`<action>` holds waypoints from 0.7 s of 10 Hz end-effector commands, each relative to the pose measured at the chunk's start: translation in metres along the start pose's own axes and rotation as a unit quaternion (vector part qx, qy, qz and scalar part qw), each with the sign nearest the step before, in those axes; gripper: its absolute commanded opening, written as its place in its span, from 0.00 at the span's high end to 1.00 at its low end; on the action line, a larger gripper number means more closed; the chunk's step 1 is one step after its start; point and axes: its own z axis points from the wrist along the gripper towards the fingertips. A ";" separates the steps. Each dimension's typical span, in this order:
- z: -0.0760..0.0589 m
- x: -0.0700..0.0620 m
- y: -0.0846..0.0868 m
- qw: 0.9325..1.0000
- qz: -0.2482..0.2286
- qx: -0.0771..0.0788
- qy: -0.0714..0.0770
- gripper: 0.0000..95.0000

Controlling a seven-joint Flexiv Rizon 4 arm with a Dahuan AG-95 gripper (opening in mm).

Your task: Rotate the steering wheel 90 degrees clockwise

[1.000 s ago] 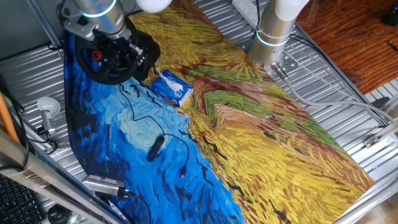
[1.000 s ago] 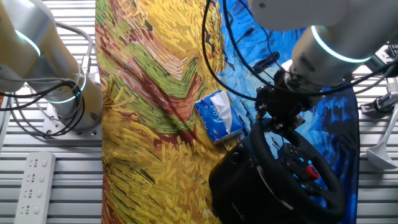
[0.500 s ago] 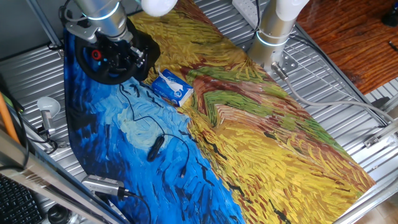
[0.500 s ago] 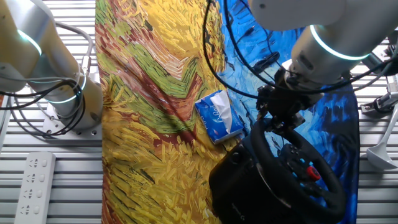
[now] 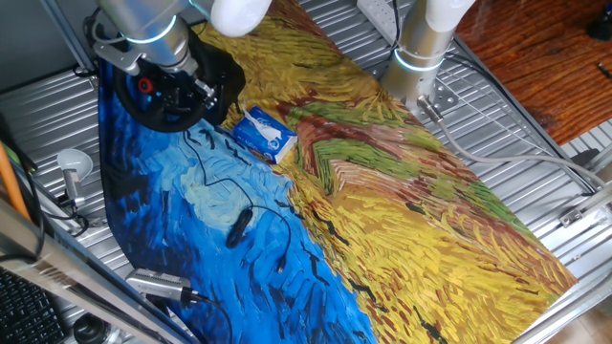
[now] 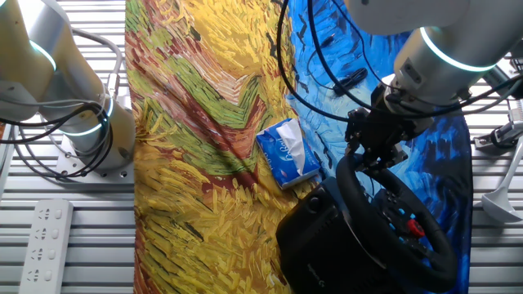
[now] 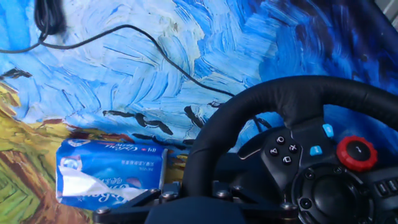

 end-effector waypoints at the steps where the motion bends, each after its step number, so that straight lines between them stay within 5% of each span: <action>1: 0.003 -0.001 0.000 1.000 0.007 0.002 0.000 1.00; 7: 0.007 -0.007 -0.001 1.000 0.021 0.007 -0.004 1.00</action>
